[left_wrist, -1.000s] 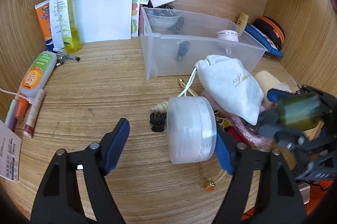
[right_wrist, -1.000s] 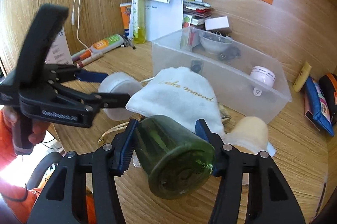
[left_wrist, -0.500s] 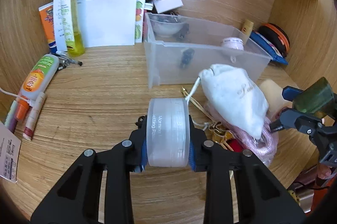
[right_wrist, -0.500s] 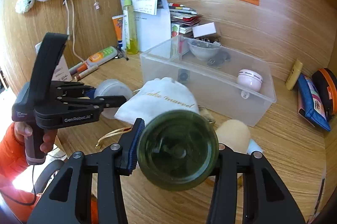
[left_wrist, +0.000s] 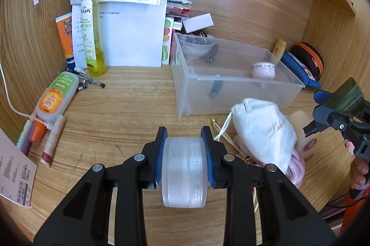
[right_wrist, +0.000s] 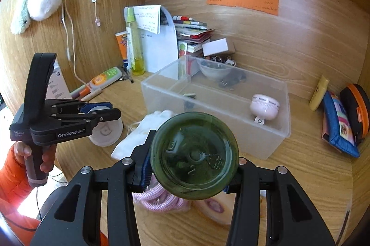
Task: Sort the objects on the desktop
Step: 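Carry the tape roll and green bottle over the clear box with both tools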
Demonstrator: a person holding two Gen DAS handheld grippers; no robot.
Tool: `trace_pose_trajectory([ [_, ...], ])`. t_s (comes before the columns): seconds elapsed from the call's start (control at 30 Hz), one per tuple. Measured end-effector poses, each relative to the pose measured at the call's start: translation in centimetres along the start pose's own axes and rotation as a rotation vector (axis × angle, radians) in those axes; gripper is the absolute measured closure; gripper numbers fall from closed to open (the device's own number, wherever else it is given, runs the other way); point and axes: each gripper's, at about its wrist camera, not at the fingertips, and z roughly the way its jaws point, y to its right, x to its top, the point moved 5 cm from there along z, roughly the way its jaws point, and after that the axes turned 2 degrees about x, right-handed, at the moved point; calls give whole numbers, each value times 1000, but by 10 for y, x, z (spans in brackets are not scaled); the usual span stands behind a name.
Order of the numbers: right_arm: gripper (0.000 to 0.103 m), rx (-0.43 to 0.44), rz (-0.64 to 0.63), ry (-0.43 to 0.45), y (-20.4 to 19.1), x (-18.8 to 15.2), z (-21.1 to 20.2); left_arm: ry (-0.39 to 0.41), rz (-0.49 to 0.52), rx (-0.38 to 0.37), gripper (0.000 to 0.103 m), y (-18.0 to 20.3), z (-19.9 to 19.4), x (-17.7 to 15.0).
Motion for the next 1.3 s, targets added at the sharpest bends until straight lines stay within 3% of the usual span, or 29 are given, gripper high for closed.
trace_pose_trajectory([
  [0.73,62,-57,-21,44,51,64,26,132,26,-31,74,12,-4,96],
  [1.03,62,-57,3,8,68,81,57,124,42,-62,74,24,21,117],
  [1.3,62,-55,28,-44,78,76,87,85,55,-76,74,30,51,120],
])
